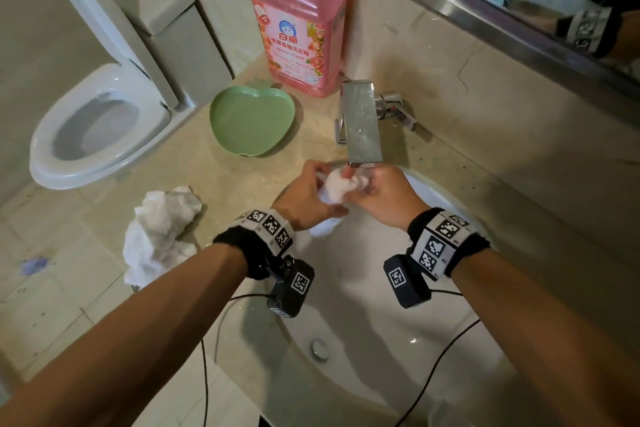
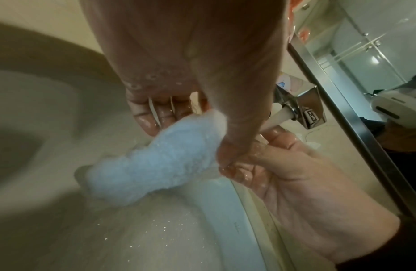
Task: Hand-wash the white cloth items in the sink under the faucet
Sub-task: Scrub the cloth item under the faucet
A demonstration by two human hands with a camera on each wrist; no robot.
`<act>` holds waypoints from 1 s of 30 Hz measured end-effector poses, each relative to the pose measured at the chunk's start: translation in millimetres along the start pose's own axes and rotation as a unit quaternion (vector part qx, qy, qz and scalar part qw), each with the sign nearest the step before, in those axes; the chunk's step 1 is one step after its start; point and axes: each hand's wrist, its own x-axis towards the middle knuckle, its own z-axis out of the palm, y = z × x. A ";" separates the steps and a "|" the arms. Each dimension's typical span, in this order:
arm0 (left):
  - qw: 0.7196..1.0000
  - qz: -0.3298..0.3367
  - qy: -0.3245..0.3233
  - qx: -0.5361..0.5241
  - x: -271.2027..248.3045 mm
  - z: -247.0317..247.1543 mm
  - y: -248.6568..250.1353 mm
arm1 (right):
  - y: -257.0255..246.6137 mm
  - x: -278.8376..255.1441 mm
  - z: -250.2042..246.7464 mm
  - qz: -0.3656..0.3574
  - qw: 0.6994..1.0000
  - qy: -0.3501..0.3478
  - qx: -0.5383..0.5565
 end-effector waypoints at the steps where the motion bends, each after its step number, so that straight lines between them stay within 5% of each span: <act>1: 1.000 0.018 -0.020 -0.009 2.1 0.1 2.2 | 0.7 -1.9 -3.0 0.007 1.000 -0.003 0.004; 4: 0.997 0.050 -0.054 0.037 12.0 2.4 8.3 | 8.0 -6.1 -14.4 0.019 1.000 -0.004 -0.023; 8: 0.995 0.027 0.006 0.100 26.8 8.0 13.9 | 25.6 -10.1 -28.6 0.042 0.995 0.006 -0.087; 13: 0.995 0.078 -0.049 0.028 34.8 12.6 26.5 | 36.0 -10.7 -38.6 0.064 0.990 -0.004 -0.127; 17: 0.974 0.076 -0.055 0.207 37.2 14.1 37.7 | 39.8 -13.1 -47.4 0.047 0.991 0.011 -0.127; 20: 0.985 0.107 -0.073 0.110 32.4 5.4 39.8 | 42.6 -14.6 -51.9 0.056 0.994 0.027 -0.093; 23: 0.987 0.116 -0.055 0.096 24.9 -5.3 36.0 | 41.8 -14.0 -54.4 0.073 0.994 -0.020 -0.077; 26: 0.994 0.054 0.001 0.095 18.2 -10.6 29.6 | 36.5 -10.5 -53.5 0.099 0.989 -0.063 -0.090; 30: 0.990 0.003 0.087 0.112 9.7 -20.7 22.4 | 24.5 -5.9 -45.8 0.107 0.991 -0.026 -0.069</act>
